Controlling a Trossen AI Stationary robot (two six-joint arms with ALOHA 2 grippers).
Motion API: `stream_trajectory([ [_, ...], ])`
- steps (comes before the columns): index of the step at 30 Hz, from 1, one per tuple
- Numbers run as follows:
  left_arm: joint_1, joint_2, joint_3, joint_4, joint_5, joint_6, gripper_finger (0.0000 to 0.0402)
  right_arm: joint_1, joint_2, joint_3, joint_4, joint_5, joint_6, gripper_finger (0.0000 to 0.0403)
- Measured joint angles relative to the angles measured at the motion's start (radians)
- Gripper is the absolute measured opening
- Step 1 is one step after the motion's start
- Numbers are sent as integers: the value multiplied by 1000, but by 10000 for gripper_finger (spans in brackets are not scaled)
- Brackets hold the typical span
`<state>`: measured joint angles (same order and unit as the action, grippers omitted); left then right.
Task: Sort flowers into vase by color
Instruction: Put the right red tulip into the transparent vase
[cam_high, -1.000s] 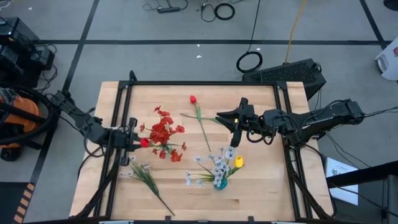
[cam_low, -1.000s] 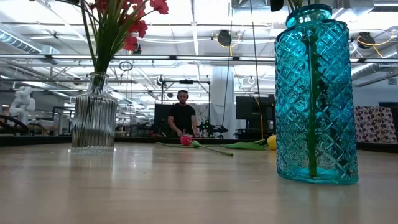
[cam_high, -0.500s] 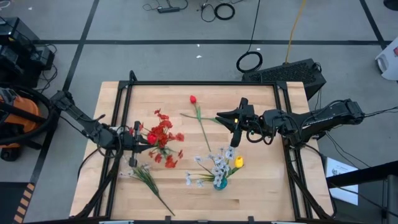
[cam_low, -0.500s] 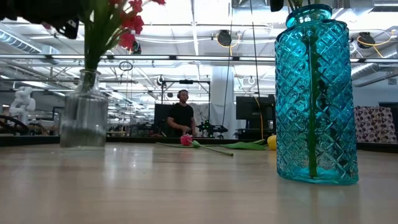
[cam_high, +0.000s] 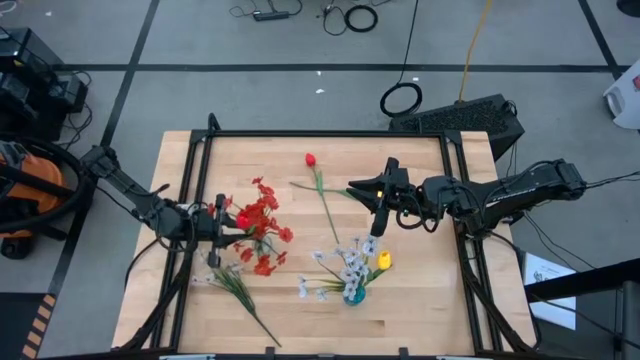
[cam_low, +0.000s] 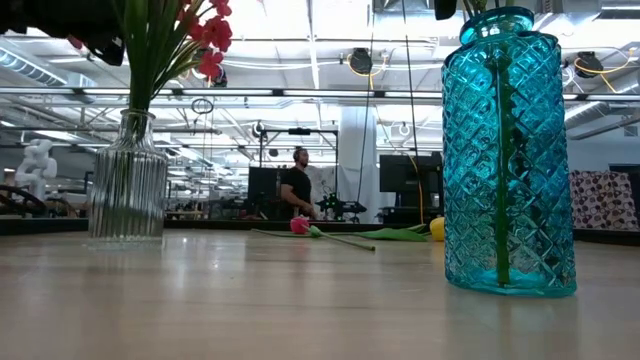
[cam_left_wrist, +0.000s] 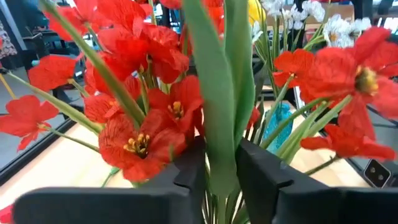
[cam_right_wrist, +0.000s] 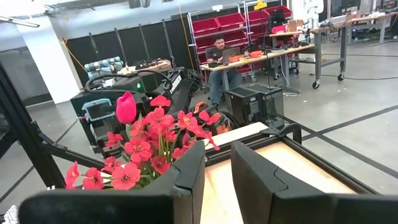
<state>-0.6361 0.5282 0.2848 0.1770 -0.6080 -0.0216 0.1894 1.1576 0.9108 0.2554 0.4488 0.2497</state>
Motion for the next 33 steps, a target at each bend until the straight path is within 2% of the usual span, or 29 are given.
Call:
stream_trajectory([
  [10,0,0,1,8,0,1,181,0,0,0,-16,0,1,70],
  [19,0,-17,57,-13,0,84,189,0,0,0,-16,1,1,70],
  [23,-1,-49,94,-135,0,70,189,0,0,0,-16,1,1,70],
  [28,-1,-89,145,-323,2,-63,190,0,0,0,-25,5,11,70],
  [33,-1,-109,209,-529,38,-185,190,0,0,0,-107,106,127,70],
])
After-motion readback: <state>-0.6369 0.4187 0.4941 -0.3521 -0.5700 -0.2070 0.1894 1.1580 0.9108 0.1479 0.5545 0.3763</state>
